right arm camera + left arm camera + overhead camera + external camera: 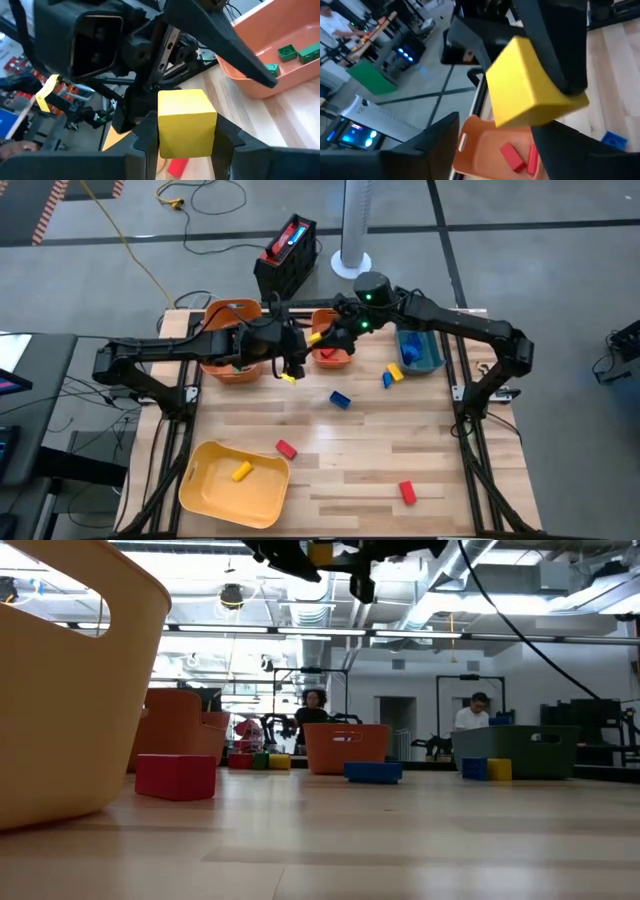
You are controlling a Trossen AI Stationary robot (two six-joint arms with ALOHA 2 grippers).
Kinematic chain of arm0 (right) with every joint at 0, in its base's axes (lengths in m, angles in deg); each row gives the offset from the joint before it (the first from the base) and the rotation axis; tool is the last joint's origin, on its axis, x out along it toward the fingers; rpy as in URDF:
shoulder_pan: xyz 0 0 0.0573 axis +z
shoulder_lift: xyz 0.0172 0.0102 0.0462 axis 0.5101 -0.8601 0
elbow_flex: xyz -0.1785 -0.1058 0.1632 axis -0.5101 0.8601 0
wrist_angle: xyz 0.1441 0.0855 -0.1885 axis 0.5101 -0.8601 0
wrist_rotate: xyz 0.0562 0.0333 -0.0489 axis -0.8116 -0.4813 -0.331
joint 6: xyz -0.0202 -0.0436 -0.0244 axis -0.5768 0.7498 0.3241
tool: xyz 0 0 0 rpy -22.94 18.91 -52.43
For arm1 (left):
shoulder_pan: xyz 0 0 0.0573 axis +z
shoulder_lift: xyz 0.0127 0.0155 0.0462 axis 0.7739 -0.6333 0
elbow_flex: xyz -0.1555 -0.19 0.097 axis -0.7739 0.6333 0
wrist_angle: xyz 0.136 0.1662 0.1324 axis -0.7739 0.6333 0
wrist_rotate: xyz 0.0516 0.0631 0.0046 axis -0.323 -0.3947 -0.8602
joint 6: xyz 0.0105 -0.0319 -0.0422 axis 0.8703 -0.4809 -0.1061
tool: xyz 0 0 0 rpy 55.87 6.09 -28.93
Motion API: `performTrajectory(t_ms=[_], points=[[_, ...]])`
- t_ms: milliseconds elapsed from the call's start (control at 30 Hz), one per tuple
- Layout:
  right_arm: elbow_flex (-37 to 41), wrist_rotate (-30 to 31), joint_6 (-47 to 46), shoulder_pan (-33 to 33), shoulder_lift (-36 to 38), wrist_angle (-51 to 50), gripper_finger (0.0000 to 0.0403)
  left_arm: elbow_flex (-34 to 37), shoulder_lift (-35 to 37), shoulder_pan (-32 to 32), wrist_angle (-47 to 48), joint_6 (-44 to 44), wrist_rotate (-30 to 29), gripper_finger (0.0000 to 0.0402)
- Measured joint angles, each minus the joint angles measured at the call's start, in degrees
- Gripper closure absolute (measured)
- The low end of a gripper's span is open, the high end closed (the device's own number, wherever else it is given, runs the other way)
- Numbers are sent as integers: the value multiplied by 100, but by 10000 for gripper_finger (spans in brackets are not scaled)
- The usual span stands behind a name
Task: Sort blocks
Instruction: Put the yellow block into the yellow bin
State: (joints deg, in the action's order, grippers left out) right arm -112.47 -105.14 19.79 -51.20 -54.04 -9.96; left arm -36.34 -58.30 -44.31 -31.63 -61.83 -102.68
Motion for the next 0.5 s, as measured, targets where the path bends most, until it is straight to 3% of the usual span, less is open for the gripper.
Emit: performTrajectory(t_ms=[233, 500], points=[[0, 87, -131, 1, 3, 96, 269, -2, 2, -62, -384, 214, -2, 113], [0, 306, -277, -24, 3, 101, 269, -2, 4, -232, -770, 707, 2, 138]])
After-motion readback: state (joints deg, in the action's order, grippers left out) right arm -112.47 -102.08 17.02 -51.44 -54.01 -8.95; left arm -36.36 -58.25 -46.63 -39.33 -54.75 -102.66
